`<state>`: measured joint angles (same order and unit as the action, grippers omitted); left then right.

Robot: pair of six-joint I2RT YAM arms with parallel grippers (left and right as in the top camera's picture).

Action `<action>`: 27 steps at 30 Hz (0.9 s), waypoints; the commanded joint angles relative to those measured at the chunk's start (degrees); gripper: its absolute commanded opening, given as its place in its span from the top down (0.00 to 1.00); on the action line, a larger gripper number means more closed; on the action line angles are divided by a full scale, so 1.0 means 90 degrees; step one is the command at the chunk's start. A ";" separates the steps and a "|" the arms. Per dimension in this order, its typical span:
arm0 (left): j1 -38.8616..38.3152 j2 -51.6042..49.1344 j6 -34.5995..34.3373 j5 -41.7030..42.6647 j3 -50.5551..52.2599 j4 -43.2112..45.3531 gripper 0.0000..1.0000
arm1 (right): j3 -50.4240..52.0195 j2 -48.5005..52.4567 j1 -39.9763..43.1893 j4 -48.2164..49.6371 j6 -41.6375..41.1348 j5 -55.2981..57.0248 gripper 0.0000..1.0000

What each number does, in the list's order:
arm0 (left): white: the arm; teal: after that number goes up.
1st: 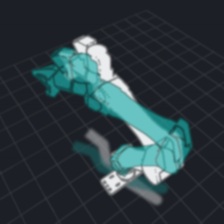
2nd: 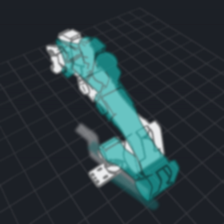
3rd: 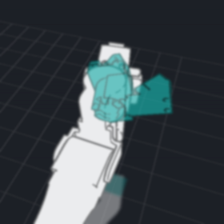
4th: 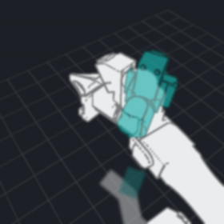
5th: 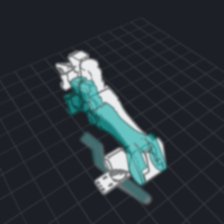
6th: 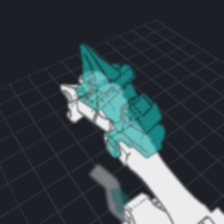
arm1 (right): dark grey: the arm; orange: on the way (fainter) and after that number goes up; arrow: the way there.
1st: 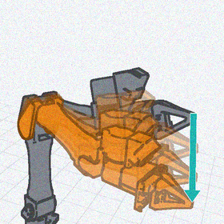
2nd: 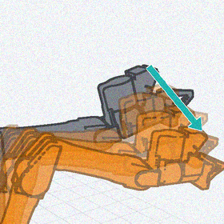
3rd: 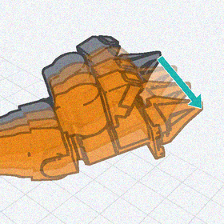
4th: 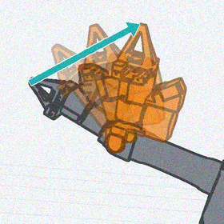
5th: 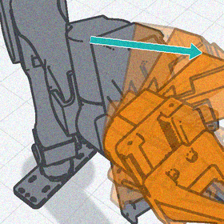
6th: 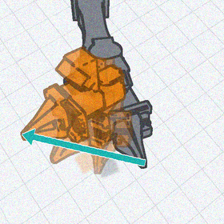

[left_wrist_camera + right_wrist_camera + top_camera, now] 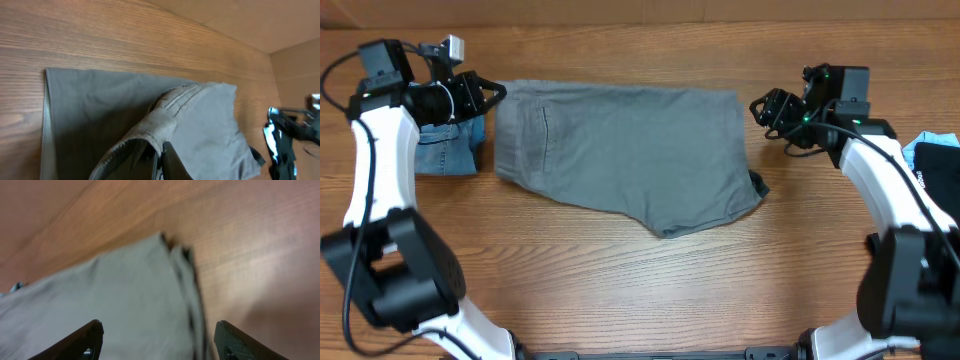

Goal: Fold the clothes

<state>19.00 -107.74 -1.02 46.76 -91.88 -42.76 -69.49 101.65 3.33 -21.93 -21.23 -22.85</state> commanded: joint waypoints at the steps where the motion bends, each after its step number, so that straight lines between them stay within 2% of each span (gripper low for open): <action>1: 0.0041 0.0491 0.0328 -0.0301 -0.0117 -0.0333 0.96 | -0.0114 0.0665 -0.0012 0.0697 -0.0041 0.0146 0.25; 4: 0.0041 0.0651 0.0474 -0.0359 -0.0117 -0.0595 0.96 | -0.0114 0.1248 -0.0012 0.1416 -0.0342 -0.0039 0.28; 11: 0.0039 0.0692 0.0590 -0.0435 -0.0114 -0.0964 0.96 | -0.0114 0.2285 -0.0051 0.3230 -0.0865 -0.1413 0.30; 21: 0.0034 0.0692 0.0593 -0.0532 -0.0114 -0.0957 0.96 | -0.0114 0.2329 -0.0056 0.3704 -0.0639 -0.2188 0.29; 27: 0.0002 0.0692 0.0593 -0.0719 -0.0114 -0.0988 0.96 | -0.0114 0.2329 -0.0112 0.3925 -0.0595 -0.2140 0.29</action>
<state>19.00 -103.07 3.20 41.43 -91.90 -51.53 -69.54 122.78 3.14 12.14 -27.70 -40.75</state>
